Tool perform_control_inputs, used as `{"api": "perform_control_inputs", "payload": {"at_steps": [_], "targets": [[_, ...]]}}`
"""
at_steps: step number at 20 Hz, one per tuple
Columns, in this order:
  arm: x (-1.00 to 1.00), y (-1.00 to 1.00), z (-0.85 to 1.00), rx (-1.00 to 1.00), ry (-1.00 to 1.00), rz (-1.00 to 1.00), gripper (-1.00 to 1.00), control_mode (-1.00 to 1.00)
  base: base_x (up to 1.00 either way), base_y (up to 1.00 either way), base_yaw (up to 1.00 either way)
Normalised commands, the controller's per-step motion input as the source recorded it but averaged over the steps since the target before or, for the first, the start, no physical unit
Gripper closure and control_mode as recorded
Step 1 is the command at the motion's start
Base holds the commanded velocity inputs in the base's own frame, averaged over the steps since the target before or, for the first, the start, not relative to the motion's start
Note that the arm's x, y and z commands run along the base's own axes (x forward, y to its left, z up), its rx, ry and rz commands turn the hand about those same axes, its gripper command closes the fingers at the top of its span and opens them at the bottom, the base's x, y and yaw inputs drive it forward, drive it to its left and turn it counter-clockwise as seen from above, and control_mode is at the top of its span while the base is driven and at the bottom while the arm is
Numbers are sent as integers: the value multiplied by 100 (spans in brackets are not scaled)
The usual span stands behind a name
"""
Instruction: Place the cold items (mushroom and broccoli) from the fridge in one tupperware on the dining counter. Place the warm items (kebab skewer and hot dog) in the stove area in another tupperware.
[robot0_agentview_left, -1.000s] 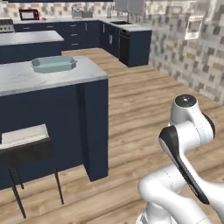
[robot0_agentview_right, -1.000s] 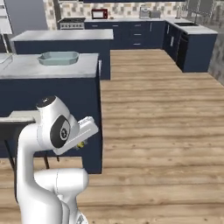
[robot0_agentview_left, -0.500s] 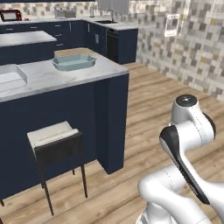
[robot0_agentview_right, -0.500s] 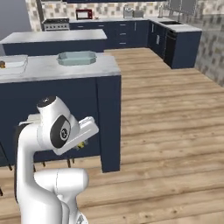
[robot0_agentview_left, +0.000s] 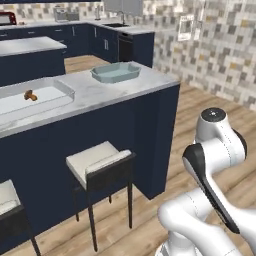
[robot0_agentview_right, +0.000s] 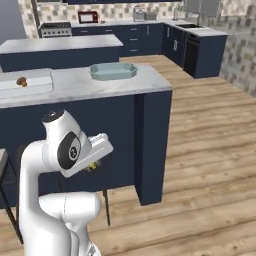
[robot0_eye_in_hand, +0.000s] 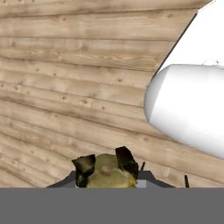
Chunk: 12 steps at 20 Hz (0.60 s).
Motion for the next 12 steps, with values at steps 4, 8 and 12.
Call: {"api": "perform_control_inputs", "payload": {"at_steps": [4, 8, 12], "targets": [[0, 0, 0, 0, 0, 0, 100, 100, 39, 100, -19], [0, 0, 0, 0, 0, 0, 100, 100, 21, 100, -11], [0, 0, 0, 0, 0, 0, 100, 100, 9, 99, -7]]}}
